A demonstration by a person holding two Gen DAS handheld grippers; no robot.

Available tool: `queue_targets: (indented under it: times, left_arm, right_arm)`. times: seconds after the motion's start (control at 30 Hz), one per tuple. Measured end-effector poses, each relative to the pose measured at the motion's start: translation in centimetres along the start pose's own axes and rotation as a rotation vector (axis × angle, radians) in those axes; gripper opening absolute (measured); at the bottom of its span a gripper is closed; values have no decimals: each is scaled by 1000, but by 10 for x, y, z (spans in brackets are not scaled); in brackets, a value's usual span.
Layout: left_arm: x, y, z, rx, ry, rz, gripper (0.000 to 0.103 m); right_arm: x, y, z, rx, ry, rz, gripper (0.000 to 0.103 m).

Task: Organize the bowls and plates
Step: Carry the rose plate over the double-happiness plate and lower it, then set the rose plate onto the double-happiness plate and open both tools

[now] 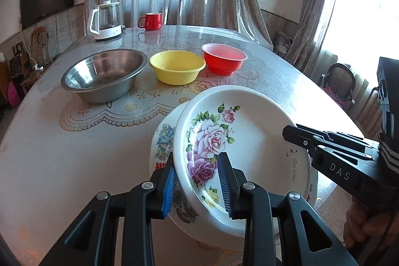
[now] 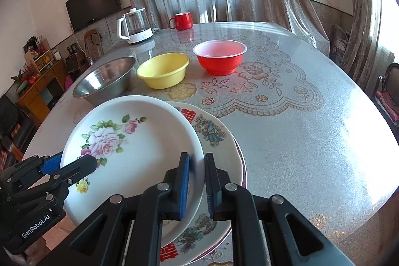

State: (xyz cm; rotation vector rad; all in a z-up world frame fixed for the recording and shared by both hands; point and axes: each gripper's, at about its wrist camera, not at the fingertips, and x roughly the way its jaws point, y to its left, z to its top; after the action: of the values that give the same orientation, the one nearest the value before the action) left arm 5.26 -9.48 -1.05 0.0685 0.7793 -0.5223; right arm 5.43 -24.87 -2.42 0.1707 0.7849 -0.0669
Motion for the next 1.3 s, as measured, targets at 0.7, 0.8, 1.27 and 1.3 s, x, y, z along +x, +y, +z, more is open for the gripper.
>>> queue_targets:
  times: [0.7,0.8,1.27,1.3]
  left_arm:
    - [5,-1,-10,3,25,-17,32]
    - [4,1,-9,-10,26,-24,37]
    - [-12,-6,-12,20,-20,-45,40]
    - [-13,-4,-12,9,-18,-43,40]
  right_arm:
    - [7,-4,-6,1,26,-26,13]
    - [7,-4,-6,2,25,-26,14]
    - [8,12,-9,-68,29,-4,20]
    - [9,12,-10,-64,34,7,20]
